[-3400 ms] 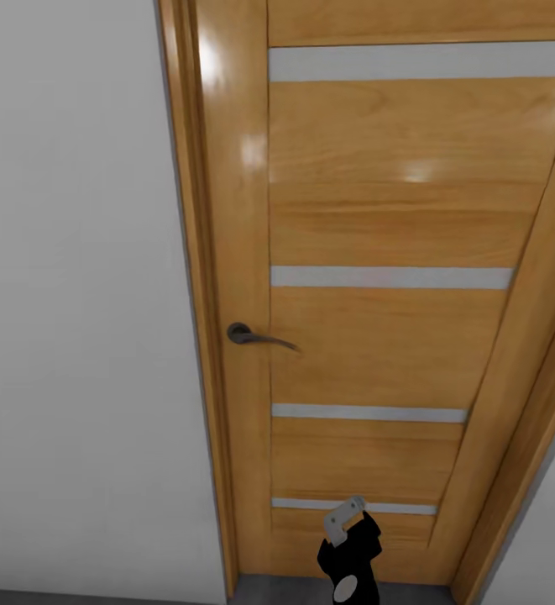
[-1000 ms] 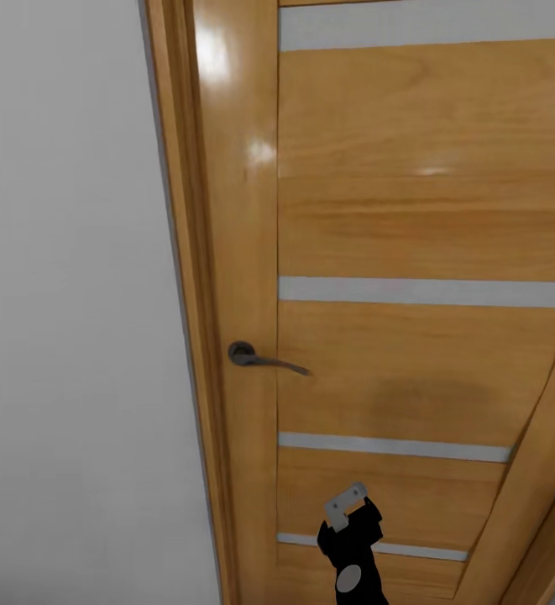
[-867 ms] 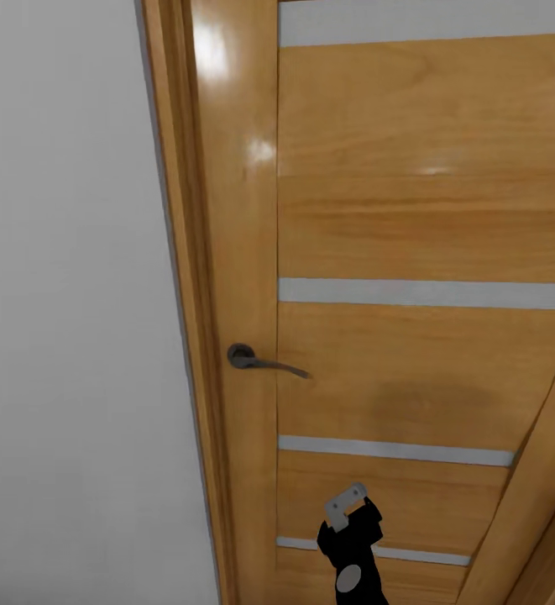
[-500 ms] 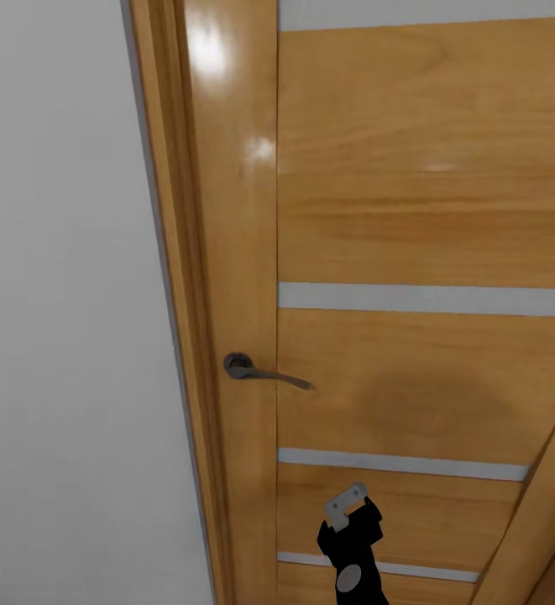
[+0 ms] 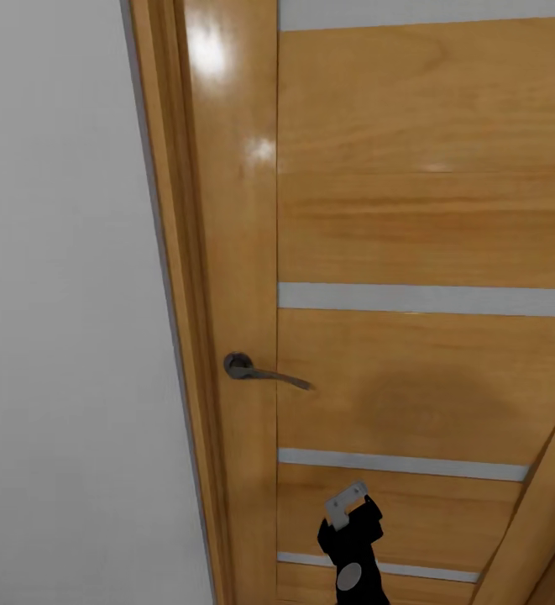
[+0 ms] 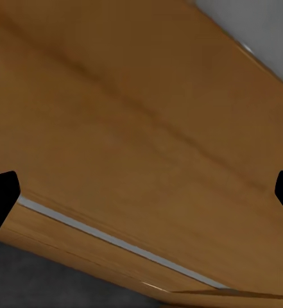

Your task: Move the two storage containers from the living room to the garage. In the garage, place one container on the floor and stack the other container on top of it (either order is fine).

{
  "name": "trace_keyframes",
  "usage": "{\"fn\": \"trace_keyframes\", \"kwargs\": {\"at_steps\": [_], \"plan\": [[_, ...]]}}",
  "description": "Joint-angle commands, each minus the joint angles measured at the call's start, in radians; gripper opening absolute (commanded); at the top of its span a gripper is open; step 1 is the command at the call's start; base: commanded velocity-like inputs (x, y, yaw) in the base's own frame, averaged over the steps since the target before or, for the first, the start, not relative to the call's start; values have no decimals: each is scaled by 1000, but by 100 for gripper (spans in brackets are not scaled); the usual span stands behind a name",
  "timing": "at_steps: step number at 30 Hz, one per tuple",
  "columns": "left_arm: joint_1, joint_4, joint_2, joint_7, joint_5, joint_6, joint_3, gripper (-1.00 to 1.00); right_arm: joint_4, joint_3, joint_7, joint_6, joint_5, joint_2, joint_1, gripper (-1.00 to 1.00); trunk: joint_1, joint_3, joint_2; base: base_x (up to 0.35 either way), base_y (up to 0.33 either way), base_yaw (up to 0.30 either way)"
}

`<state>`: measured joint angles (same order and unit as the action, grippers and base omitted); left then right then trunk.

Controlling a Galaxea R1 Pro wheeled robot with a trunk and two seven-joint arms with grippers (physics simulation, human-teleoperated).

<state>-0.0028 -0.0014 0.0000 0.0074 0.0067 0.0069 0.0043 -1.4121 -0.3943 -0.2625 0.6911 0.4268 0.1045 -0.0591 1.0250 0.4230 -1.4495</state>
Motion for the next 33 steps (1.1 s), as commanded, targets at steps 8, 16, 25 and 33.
{"fn": "trace_keyframes", "kwargs": {"at_steps": [8,16,25,33], "plan": [[0,0,0,1,1,1,0,100,-1,-2,-3,25,2,1,-65,100,0,1,-1,0,0,0],[0,0,0,1,1,1,0,100,1,-2,-3,105,11,1,-154,100,0,1,-1,0,0,0],[0,0,0,1,1,1,0,100,2,-2,-3,117,16,1,-212,100,0,1,-1,0,0,0],[0,0,0,0,1,1,0,100,4,-2,-2,118,18,0,-251,100,0,1,-1,0,0,0]]}}
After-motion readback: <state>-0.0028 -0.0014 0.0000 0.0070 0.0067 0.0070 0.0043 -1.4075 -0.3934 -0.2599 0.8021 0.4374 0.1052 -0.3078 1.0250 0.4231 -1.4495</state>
